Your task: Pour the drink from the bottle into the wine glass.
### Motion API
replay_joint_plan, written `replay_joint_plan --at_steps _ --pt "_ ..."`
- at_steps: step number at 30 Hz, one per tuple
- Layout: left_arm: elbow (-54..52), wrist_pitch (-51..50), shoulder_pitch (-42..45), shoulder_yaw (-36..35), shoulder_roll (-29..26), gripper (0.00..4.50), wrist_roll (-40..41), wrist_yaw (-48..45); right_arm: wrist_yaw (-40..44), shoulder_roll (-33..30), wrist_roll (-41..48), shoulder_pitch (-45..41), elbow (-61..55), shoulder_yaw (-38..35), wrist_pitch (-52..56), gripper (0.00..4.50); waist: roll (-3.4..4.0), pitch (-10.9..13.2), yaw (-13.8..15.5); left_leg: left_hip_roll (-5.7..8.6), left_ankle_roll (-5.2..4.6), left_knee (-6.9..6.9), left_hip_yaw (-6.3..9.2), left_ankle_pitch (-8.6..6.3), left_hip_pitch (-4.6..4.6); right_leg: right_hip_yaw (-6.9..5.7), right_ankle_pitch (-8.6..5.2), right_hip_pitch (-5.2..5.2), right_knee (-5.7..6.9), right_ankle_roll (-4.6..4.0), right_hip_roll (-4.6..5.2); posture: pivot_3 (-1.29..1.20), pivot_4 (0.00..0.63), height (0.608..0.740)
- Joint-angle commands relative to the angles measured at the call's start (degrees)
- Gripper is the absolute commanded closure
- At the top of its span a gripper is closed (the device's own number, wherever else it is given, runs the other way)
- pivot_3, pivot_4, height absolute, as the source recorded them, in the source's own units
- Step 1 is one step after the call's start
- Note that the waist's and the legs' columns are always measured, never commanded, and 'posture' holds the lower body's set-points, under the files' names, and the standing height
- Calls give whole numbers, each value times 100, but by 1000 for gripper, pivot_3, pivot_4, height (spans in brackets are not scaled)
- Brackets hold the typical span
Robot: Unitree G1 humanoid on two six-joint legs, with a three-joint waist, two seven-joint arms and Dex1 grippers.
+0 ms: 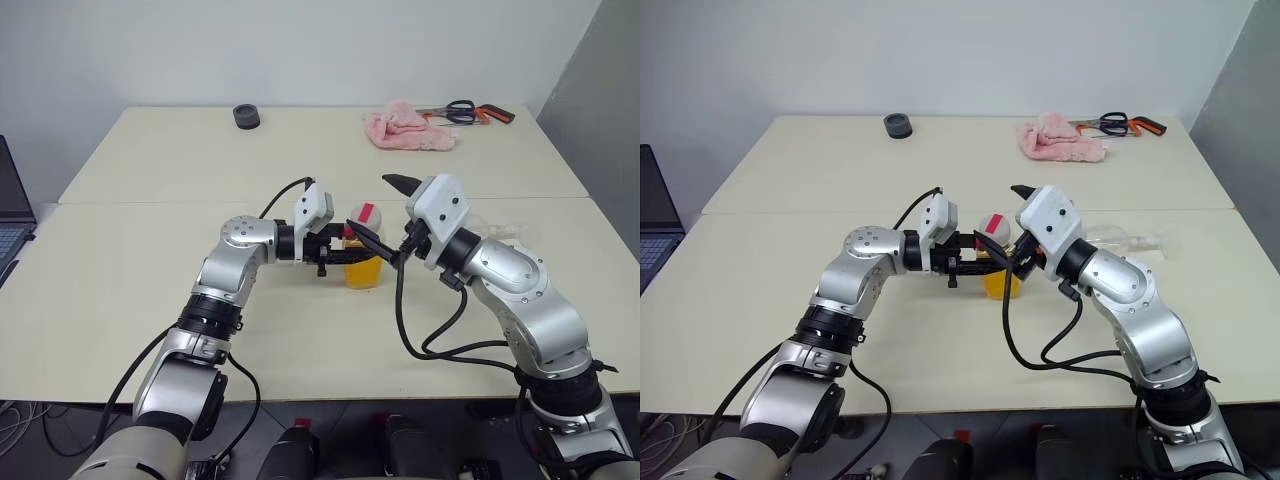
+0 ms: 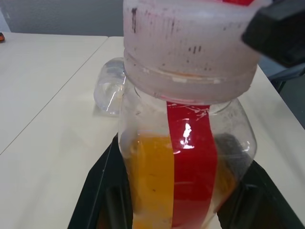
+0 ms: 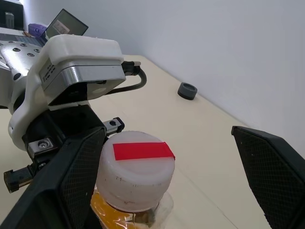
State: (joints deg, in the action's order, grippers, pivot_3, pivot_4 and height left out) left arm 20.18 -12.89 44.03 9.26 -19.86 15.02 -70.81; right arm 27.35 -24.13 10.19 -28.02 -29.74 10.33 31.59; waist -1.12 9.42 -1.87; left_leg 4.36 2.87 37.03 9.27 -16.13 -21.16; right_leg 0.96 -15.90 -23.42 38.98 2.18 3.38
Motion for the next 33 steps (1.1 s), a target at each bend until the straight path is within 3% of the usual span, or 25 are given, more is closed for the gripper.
replay_joint_plan --at_steps 1,25,33 --pt "-151 142 87 -29 14 2793 63 -41 -175 44 -172 -30 -62 -95 -112 0 0 0 0 0 0 0 0 0 0 0 0 0 0 0 0 0 150 740" --pt "-256 131 -30 -50 34 2794 78 56 -417 -86 -69 329 -353 -853 489 0 0 0 0 -1 0 0 0 0 0 0 0 0 1 0 -2 0 150 740" --pt "-216 171 3 -66 68 2812 55 111 -185 30 439 463 -672 -852 748 0 0 0 0 -1 0 1 0 0 0 0 0 0 1 0 -2 0 150 740"
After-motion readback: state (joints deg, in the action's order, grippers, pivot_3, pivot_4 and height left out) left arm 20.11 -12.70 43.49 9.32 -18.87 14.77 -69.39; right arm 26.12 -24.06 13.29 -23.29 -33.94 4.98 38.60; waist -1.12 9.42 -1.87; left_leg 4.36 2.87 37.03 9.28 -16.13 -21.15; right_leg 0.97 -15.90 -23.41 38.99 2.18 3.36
